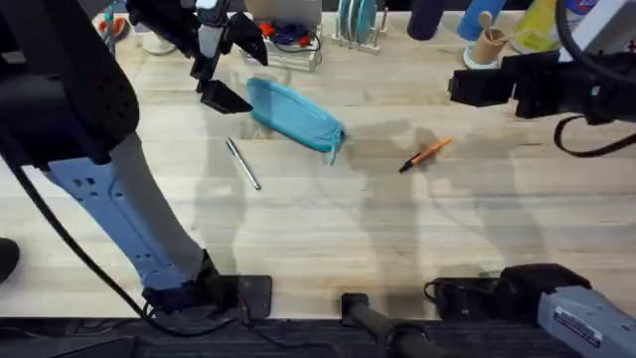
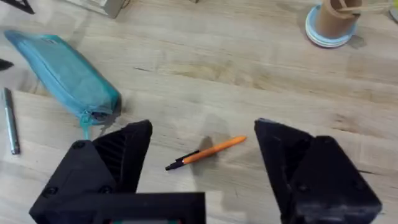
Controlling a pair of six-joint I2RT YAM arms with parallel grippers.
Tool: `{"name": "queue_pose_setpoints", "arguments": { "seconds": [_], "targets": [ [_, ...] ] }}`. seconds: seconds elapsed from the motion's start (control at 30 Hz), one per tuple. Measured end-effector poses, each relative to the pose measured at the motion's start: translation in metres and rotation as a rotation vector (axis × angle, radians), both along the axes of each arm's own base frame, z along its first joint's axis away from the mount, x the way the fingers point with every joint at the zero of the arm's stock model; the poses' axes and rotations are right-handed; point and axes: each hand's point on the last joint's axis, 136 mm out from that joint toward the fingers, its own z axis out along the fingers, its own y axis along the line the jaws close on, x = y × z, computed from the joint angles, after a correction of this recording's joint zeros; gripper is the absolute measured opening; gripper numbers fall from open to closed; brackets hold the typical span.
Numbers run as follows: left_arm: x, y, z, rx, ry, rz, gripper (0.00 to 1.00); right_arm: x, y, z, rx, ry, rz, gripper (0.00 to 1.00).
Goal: Unzip the bag, pick up the pens from the table one at a time and place them inside, then zip the bag closed.
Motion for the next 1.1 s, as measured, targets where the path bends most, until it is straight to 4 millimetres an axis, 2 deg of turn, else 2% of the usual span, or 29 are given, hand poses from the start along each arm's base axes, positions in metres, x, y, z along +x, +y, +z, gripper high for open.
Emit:
{"name": "queue_pose_setpoints", "arguments": {
  "seconds": [0.23,0.27,0.33,0.4,0.53,0.57,0.63,1.1],
  "targets": [
    [-0.0007,-0.0001,0.0000,0.000,0.003,0.000,0.993,0.0000,0.0000,0.0000,0.000,0.000,0.000,0.997],
    [-0.0007,-0.0001,0.0000,0.000,0.003,0.000,0.967,-0.0001,0.0000,0.0000,0.000,0.000,0.000,0.997],
    [0.0007,0.0002,-0.0001,0.001,-0.004,0.000,0.764,0.0000,0.0000,0.0000,0.000,0.000,0.000,0.997],
    [0.0034,0.0007,-0.0003,0.004,-0.016,0.000,0.726,0.0000,0.0000,0.0000,0.000,0.000,0.000,0.997],
    [0.0007,0.0004,-0.0002,0.003,-0.004,0.000,0.135,0.0000,0.0000,0.0000,0.000,0.000,0.000,0.997],
    [0.0005,0.0005,-0.0003,0.003,-0.002,0.000,0.068,0.0000,0.0000,-0.0001,0.000,0.000,0.000,0.997],
    [0.0001,0.0005,-0.0003,0.004,0.000,0.000,0.045,0.0000,0.0000,0.0000,0.000,0.000,0.000,0.997],
    [-0.0008,0.0001,-0.0001,0.001,0.004,0.000,0.042,-0.0007,0.0000,-0.0008,0.001,0.005,-0.001,0.997]
  ]
}}
